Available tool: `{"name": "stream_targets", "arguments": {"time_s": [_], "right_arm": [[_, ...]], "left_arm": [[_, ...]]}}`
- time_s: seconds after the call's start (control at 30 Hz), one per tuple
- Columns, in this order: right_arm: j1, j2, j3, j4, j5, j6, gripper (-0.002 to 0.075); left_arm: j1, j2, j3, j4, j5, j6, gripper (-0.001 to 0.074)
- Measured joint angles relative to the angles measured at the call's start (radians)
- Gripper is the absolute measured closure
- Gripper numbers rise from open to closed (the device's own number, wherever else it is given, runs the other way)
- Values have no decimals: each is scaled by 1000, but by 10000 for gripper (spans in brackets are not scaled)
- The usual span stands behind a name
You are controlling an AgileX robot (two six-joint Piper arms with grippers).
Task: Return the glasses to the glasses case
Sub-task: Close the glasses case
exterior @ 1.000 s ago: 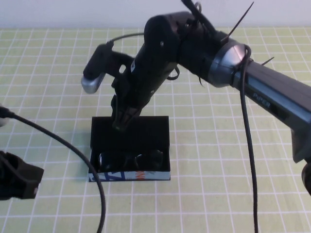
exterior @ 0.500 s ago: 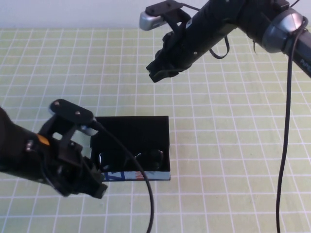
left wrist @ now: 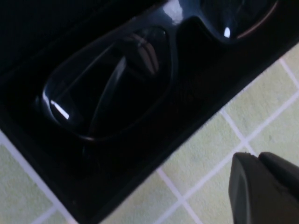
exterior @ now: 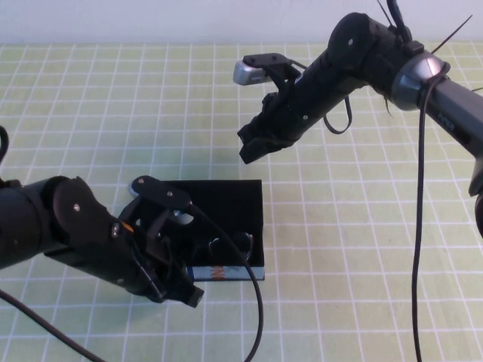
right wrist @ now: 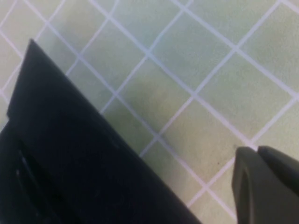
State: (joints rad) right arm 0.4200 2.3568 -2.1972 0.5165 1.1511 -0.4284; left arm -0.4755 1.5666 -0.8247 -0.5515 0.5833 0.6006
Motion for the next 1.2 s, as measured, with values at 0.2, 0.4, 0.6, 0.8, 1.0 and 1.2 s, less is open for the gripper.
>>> {"name": "stream_targets", "arguments": {"time_s": [0.2,0.4,0.6,0.8,1.0,1.2], "right_arm": [[-2,29,0,31,5,-13,742],[-2,37,0,80,24,-37,743],[-2,41,0,86,62,-49,743],[-2,41,0,88,66,-48,743],[-2,41,0,99,68,-48,743],[-2,41,0,113,68,-48,743]], "left_arm": [[0,12,0,-15,-43,16,738],[0,41,0,-19,-60,17,738],[0,72,0,-25,-68,19,738],[0,75,0,-33,-85,20,738],[0,75,0,-37,-108,20,738],[0,76,0,-40,-125,20,738]]}}
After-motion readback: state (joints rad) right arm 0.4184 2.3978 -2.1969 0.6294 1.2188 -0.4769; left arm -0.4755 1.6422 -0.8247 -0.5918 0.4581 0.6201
